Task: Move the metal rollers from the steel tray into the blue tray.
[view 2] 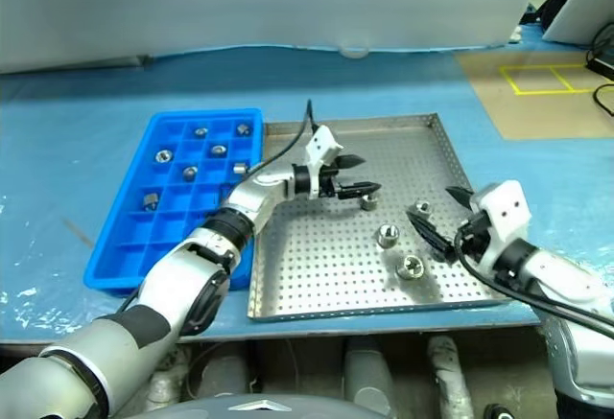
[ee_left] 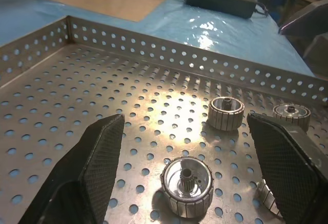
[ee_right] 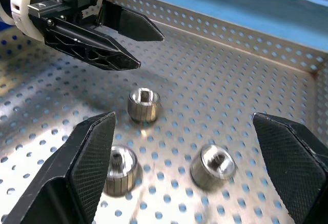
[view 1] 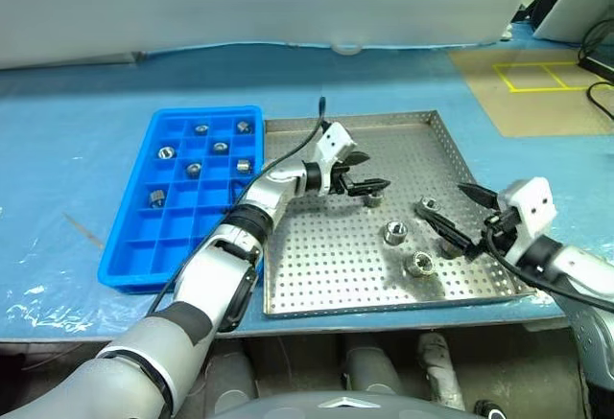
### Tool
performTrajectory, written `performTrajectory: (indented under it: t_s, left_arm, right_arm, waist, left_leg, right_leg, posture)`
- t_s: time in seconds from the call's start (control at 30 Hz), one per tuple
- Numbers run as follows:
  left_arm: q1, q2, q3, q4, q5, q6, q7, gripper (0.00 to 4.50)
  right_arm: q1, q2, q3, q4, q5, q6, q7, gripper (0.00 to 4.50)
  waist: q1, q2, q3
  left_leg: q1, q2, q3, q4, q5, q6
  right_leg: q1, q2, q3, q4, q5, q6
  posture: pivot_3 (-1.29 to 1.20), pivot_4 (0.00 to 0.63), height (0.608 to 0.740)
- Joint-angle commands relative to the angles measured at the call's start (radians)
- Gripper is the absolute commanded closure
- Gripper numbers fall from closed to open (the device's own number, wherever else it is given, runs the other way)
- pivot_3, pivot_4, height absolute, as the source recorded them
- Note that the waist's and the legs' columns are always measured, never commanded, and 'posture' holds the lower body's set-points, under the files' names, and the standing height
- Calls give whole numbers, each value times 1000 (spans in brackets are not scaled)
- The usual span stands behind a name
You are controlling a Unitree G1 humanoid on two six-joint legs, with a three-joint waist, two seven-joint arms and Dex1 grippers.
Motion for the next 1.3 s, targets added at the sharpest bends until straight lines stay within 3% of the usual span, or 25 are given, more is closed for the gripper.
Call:
performTrajectory:
  t_s: [0.03, 0.23, 0.47, 0.57, 0.73, 1.03, 1.3]
  left_arm:
    - [-34, -24, -1, 60, 44, -53, 36, 472]
    - [-44, -40, 4, 119, 100, -74, 98, 472]
    - [-9, -46, -13, 136, 143, -78, 37, 472]
    - [-7, -51, 7, 129, 133, -71, 29, 1039]
    - [-16, -36, 29, 111, 132, -64, 70, 2758]
    - [30, 28, 135, -42, 51, -10, 138, 2809]
    - [224, 104, 205, -498, -40, 180, 263, 2809]
  right_arm:
    - [38, 15, -66, -95, 30, 3, -47, 0]
    - [94, 34, -78, -136, 33, -6, -92, 0]
    - [96, 39, -93, -140, 42, -28, -125, 0]
    - [85, 36, -93, -134, 44, -33, -135, 0]
    - [39, 25, -43, -96, 35, -43, -121, 0]
    - [-205, -20, 110, 106, 8, -93, -40, 0]
    - [-512, 17, 328, 399, -34, -185, 118, 0]
  waist:
    - [-17, 0, 0]
    - [-44, 0, 0]
    - [-76, 0, 0]
    - [-86, 0, 0]
    - [-101, 0, 0]
    - [-91, 0, 0]
    - [-11, 0, 0]
  left_leg:
    - [-1, 0, 0, 1, -1, 1]
    - [-2, -1, 1, 1, -3, 3]
    - [-3, -1, 1, 1, -4, 4]
    - [-3, -1, 1, 1, -4, 4]
    - [-3, -1, 1, 2, -5, 4]
    - [-3, -1, 1, 3, -5, 4]
    - [-1, 0, 1, 2, -2, 8]
  right_leg:
    - [0, -1, 0, -1, 0, 0]
    - [0, -2, 0, -4, -2, 4]
    - [1, -2, 0, -6, -4, 7]
    - [1, -2, 0, -6, -4, 7]
    - [1, -2, -1, -7, -1, 2]
    - [2, -2, -1, -5, 1, -1]
    - [1, -2, -2, 0, 1, -2]
  posture:
    - [-641, 150, 740]
    - [-674, 150, 740]
    - [-689, 150, 740]
    - [-680, 150, 740]
    - [-629, 150, 740]
    - [-400, 150, 740]
    - [-106, 150, 740]
